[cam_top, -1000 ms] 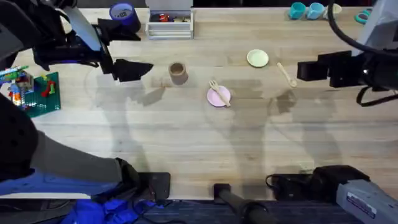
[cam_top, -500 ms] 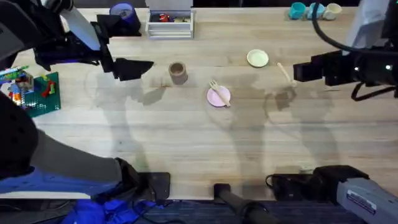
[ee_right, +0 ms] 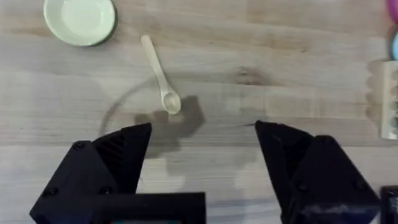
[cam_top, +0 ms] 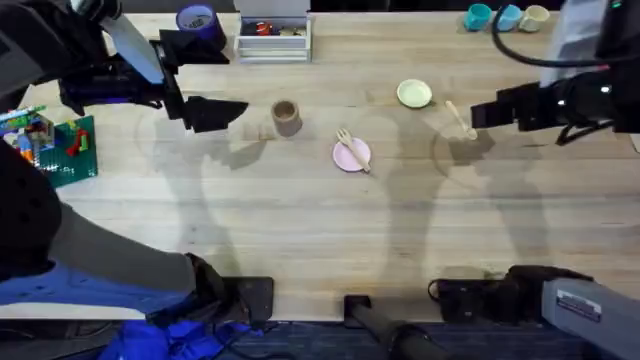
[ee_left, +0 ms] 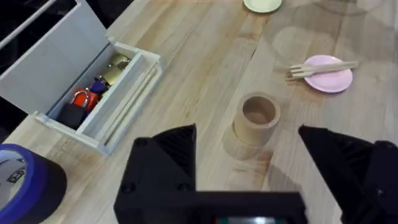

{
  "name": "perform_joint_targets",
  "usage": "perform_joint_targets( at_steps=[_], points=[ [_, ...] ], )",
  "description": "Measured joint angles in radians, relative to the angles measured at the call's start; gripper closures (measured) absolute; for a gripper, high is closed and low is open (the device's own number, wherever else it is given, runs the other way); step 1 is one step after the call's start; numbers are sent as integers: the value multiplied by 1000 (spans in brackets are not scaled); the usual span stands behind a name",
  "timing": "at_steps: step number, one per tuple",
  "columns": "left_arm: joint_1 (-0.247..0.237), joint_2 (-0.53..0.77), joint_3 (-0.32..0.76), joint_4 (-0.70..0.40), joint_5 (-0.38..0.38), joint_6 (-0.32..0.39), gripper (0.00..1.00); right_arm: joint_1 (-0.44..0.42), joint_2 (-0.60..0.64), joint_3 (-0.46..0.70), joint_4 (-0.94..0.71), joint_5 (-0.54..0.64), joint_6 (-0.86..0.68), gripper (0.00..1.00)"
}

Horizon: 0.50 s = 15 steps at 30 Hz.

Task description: Pick up a utensil and set it on the pink plate, then put the other utensil in the container.

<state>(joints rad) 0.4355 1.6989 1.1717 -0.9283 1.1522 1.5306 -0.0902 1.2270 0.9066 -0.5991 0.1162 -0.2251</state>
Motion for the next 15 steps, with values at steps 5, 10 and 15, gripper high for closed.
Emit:
perform_joint_targets(
  at_steps=[5,10,15],
  points=[
    [0,0,0,0,0,0,7,0,103,49,-9,-37,-42,5],
    [0,0,0,0,0,0,7,0,197,175,-35,-48,-61,5],
    [0,0,0,0,0,0,7,0,273,222,-46,-75,-76,5]
  ],
)
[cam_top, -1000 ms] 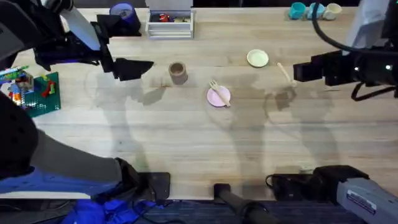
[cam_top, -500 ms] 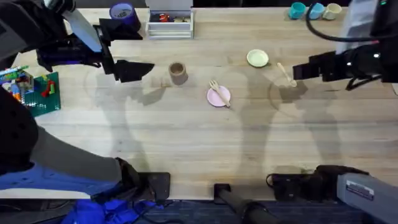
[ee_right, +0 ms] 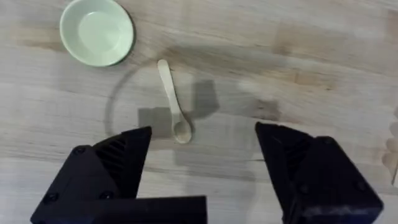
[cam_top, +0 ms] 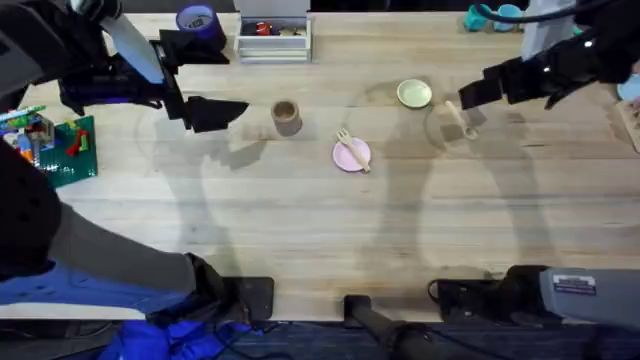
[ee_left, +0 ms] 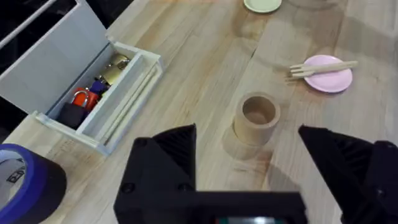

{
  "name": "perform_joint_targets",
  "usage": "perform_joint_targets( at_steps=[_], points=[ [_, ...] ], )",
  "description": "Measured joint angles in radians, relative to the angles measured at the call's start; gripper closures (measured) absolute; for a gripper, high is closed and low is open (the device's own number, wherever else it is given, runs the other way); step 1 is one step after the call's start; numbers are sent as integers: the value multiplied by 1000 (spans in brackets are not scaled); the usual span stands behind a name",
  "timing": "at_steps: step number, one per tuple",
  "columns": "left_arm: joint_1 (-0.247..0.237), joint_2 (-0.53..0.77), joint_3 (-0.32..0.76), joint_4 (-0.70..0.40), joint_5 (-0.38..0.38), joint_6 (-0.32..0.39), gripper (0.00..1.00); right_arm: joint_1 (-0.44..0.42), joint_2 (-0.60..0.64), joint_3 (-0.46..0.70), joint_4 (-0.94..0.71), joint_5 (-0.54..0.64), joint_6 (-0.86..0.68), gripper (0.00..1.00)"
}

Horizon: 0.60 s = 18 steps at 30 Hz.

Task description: Pick up a utensil and set it on the pink plate, then put the other utensil in the container.

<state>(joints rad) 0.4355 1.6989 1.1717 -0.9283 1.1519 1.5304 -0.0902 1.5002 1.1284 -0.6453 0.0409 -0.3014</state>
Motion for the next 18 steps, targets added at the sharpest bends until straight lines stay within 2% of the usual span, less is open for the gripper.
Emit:
perform_joint_targets(
  at_steps=[7,18],
  points=[
    [0,0,0,0,0,0,6,21,104,0,0,-29,-27,5],
    [0,0,0,0,0,0,7,30,148,0,76,-38,-94,6]
  ],
)
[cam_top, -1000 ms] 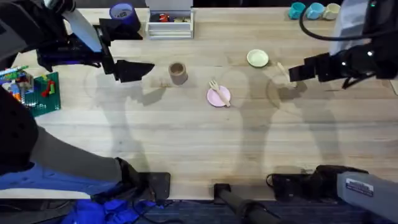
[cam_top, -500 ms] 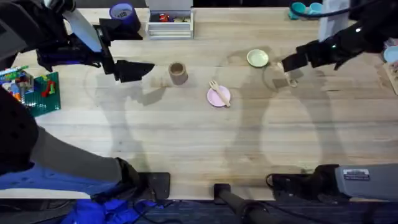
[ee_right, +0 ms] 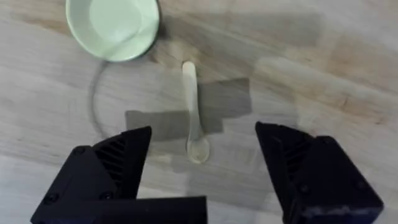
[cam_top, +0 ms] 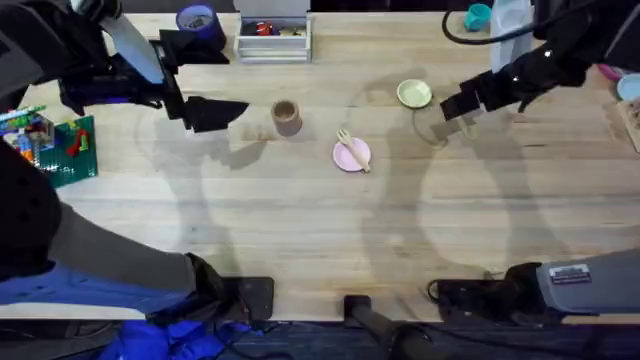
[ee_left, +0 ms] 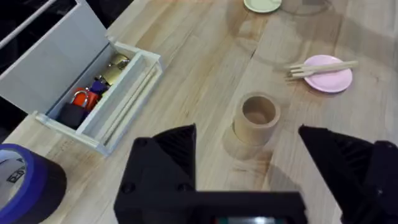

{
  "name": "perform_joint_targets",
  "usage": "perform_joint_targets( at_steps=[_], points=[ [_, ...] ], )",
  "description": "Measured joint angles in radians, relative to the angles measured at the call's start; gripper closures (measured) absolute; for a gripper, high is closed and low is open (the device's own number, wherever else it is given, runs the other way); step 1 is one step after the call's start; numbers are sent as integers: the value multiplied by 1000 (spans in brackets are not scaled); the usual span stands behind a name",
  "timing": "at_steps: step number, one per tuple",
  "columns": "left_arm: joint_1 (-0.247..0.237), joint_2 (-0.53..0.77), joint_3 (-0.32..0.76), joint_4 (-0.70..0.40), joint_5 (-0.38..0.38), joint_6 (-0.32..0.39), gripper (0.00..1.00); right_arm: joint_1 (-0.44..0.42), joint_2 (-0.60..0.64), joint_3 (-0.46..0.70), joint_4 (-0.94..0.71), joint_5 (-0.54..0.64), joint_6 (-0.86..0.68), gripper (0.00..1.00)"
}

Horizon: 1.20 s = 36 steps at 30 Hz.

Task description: Pick up a utensil and set it on the pink plate, then put the other utensil in the container.

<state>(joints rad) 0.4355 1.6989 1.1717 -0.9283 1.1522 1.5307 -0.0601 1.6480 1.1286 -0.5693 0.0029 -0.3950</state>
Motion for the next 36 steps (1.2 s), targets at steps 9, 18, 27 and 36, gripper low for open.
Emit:
perform_joint_targets(
  at_steps=[9,18,27,36],
  points=[
    [0,0,0,0,0,0,7,23,80,34,-6,0,-7,6],
    [0,0,0,0,0,0,7,32,147,122,2,0,-10,6],
    [0,0,0,0,0,0,7,32,211,129,1,-4,-10,6],
    [0,0,0,0,0,0,8,32,212,131,-3,-4,-6,6]
  ],
)
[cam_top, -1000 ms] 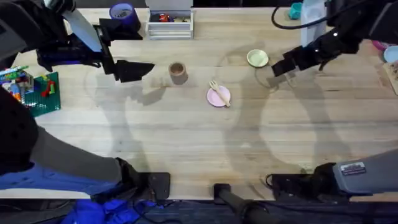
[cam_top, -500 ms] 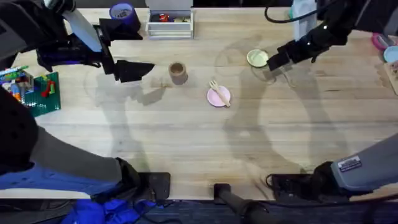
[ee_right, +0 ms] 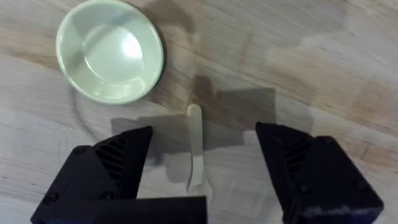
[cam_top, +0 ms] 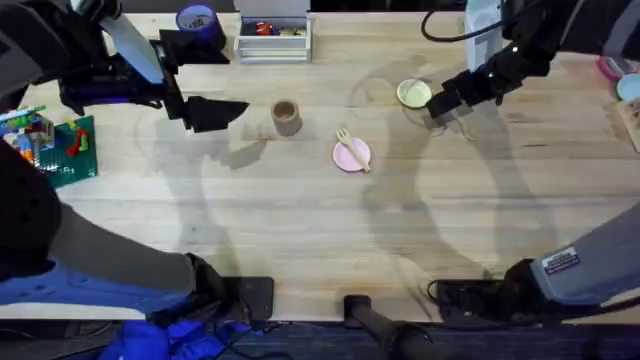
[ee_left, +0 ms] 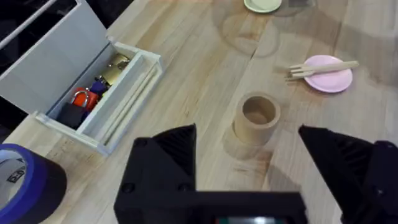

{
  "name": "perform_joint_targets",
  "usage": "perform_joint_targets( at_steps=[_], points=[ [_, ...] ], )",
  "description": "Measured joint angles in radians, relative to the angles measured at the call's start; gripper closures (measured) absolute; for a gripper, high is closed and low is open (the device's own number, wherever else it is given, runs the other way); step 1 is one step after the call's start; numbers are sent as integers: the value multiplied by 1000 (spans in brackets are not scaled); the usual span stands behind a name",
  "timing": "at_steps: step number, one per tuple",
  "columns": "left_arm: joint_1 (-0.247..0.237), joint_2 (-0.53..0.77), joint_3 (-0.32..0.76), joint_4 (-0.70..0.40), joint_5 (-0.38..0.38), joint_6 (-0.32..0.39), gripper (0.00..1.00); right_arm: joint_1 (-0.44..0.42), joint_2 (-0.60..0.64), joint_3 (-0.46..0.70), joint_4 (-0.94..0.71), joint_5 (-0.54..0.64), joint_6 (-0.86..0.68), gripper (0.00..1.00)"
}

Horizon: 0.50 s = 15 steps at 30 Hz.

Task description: Pick up a utensil and set it on the pink plate, then put the other utensil in the container.

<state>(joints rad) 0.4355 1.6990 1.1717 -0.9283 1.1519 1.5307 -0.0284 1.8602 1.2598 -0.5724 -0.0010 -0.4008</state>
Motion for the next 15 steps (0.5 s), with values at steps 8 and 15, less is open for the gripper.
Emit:
perform_joint_targets(
  at_steps=[8,15],
  points=[
    [0,0,0,0,0,0,8,0,0,0,-5,-10,16,6],
    [0,0,0,0,0,0,8,0,9,1,-16,-56,55,6]
  ],
)
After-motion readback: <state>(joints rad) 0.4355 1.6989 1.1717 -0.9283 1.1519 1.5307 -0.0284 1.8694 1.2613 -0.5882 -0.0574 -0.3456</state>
